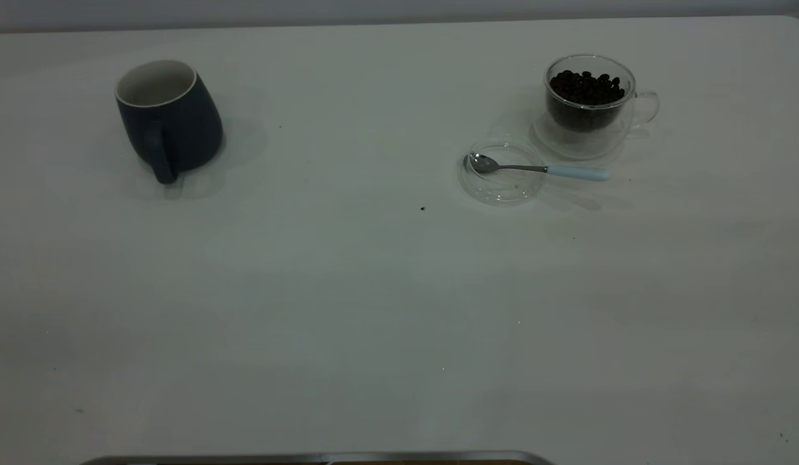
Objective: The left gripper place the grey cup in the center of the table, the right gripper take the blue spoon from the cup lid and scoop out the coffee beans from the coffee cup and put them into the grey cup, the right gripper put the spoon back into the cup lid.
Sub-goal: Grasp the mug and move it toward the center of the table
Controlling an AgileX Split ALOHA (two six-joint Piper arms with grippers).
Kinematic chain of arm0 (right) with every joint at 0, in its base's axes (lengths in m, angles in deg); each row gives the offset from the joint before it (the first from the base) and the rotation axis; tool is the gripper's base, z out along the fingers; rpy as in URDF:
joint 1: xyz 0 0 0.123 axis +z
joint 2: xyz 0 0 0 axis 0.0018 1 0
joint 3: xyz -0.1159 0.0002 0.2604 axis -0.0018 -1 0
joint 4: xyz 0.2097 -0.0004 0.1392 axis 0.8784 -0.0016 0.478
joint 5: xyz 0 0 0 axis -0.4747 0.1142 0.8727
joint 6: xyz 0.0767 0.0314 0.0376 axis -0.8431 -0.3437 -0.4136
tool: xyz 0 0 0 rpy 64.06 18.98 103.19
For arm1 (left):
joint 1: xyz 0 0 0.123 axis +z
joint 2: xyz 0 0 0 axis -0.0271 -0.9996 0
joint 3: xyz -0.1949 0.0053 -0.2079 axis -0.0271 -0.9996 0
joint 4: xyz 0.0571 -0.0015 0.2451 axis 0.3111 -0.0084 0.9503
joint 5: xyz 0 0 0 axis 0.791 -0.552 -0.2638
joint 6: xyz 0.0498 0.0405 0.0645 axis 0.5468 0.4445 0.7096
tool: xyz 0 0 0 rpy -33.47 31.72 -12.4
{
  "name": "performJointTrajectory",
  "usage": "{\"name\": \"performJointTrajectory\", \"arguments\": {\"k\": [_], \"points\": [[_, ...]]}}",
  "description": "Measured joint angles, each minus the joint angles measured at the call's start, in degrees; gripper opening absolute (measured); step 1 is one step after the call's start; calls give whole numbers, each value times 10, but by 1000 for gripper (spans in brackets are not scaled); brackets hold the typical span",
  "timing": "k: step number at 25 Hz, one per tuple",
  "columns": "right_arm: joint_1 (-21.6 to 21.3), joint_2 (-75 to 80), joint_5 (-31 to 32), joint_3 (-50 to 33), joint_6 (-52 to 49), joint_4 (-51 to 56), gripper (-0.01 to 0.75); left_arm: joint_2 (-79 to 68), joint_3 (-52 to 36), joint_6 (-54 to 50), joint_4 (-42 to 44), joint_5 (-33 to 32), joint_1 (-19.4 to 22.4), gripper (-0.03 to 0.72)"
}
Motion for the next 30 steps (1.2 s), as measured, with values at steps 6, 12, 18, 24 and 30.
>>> {"name": "performJointTrajectory", "arguments": {"k": [6, 12, 18, 24, 30], "points": [[0, 0, 0, 0, 0, 0, 590, 0, 0, -1, 0, 0, 0, 530], [0, 0, 0, 0, 0, 0, 590, 0, 0, -1, 0, 0, 0, 530], [0, 0, 0, 0, 0, 0, 582, 0, 0, -1, 0, 0, 0, 530], [0, 0, 0, 0, 0, 0, 559, 0, 0, -1, 0, 0, 0, 530], [0, 0, 0, 0, 0, 0, 536, 0, 0, -7, -1, 0, 0, 530]]}}
